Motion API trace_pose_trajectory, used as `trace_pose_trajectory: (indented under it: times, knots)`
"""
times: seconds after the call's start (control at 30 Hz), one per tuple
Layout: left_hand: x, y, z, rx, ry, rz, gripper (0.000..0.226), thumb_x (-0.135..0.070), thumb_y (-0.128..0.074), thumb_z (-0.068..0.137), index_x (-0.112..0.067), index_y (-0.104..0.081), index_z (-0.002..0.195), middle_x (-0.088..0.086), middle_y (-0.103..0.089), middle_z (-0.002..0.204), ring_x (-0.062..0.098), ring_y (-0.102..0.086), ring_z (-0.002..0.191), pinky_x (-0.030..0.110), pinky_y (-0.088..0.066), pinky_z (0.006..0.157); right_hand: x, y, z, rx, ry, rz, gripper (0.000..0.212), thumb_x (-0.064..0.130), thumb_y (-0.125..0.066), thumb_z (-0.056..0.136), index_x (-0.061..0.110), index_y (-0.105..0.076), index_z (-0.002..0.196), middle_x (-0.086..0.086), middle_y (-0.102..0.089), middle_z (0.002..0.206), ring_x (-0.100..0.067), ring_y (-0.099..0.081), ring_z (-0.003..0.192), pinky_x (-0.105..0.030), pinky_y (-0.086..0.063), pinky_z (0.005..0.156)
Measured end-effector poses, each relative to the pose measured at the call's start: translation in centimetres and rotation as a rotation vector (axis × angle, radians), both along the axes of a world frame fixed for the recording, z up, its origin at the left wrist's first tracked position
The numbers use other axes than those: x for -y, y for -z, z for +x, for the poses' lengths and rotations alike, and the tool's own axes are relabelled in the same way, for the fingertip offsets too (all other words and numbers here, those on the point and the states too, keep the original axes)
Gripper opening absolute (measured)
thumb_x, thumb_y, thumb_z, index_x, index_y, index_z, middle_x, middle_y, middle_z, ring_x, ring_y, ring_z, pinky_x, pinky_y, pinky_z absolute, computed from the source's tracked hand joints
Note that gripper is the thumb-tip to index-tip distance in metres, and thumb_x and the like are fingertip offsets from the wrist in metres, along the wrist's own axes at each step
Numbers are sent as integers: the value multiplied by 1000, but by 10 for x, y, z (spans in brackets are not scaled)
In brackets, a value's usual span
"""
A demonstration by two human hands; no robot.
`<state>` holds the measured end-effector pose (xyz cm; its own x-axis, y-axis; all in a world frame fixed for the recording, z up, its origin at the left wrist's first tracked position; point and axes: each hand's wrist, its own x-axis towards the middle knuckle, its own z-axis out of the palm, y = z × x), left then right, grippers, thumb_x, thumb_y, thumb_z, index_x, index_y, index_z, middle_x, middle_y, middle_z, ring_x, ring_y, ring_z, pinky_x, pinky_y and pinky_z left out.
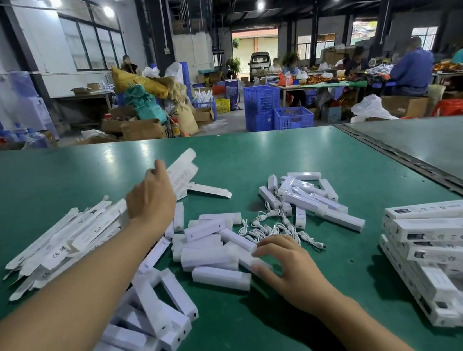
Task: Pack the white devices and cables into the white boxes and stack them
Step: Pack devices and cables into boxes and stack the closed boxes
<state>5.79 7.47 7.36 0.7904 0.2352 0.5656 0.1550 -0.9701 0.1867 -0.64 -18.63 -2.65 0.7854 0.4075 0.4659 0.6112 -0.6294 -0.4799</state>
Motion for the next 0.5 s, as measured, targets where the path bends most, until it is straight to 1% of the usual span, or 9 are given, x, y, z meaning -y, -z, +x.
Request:
trace_pose_trajectory:
  times: [0.07, 0.1, 0.13, 0.2, 0.27, 0.33, 0.37, 0.43, 0.5]
  knots:
    - [22, -10, -5, 52, 107, -170, 7, -15, -35, 103, -13, -37, 110, 17, -61, 103, 31, -50, 73, 38, -36, 59, -1, -3, -3, 10, 33, 79, 20, 32, -65, 92, 17, -71, 105, 10, -60, 111, -7, -52, 112, -13, -34, 98]
    - [34, -12, -7, 23, 155, -276, 12, -28, -36, 105, -16, -37, 106, 14, -62, 102, 30, -51, 74, 36, -36, 59, -2, -5, -5, -2, 43, 108, 19, 32, -65, 92, 18, -71, 104, 11, -60, 110, -6, -53, 111, -13, -34, 97]
    - [45, -12, -10, -43, 213, -397, 26, -43, -39, 103, -17, -38, 105, 10, -62, 99, 29, -54, 74, 35, -37, 60, -3, -5, -7, -14, 49, 127, 18, 31, -66, 92, 19, -71, 104, 13, -61, 109, -4, -53, 110, -12, -34, 97]
    - [65, -8, -20, -175, 352, -636, 50, -66, -50, 91, -20, -41, 111, -2, -58, 95, 20, -59, 78, 31, -40, 60, -5, -6, -11, -35, 47, 166, 15, 31, -66, 92, 20, -71, 102, 15, -62, 107, 1, -54, 107, -10, -35, 94]
    - [79, 1, -29, -270, 471, -798, 61, -67, -61, 84, -20, -45, 119, -8, -54, 96, 12, -57, 83, 30, -42, 66, -9, -8, -15, -83, 33, 222, 13, 30, -65, 93, 23, -71, 102, 19, -63, 105, 5, -56, 102, -10, -39, 90]
    - [90, 10, -35, -337, 595, -944, 67, -66, -66, 79, -14, -53, 118, -4, -56, 91, 9, -54, 72, 27, -45, 63, -14, -9, -17, -200, 15, 327, 12, 31, -62, 94, 24, -69, 102, 16, -68, 101, 2, -62, 97, -16, -46, 85]
    - [96, 14, -38, -353, 658, -1029, 70, -69, -68, 72, -13, -56, 114, 1, -60, 90, 10, -54, 65, 27, -49, 60, -17, -10, -19, -303, -16, 436, 13, 32, -61, 95, 24, -67, 103, 13, -71, 100, -2, -65, 94, -21, -50, 83]
    - [108, 22, -42, -319, 715, -1164, 80, -74, -69, 55, -15, -56, 106, 10, -69, 90, 16, -63, 61, 33, -57, 60, -21, -12, -21, -500, -117, 674, 27, 38, -60, 90, 21, -59, 110, 7, -71, 107, -13, -69, 98, -31, -55, 81]
    - [115, 27, -42, -239, 713, -1321, 87, -72, -70, 46, -12, -53, 106, 10, -72, 81, 25, -72, 62, 36, -60, 57, -24, -13, -23, -632, -187, 820, 46, 39, -68, 84, 22, -49, 121, 0, -69, 115, -22, -68, 103, -37, -58, 78]
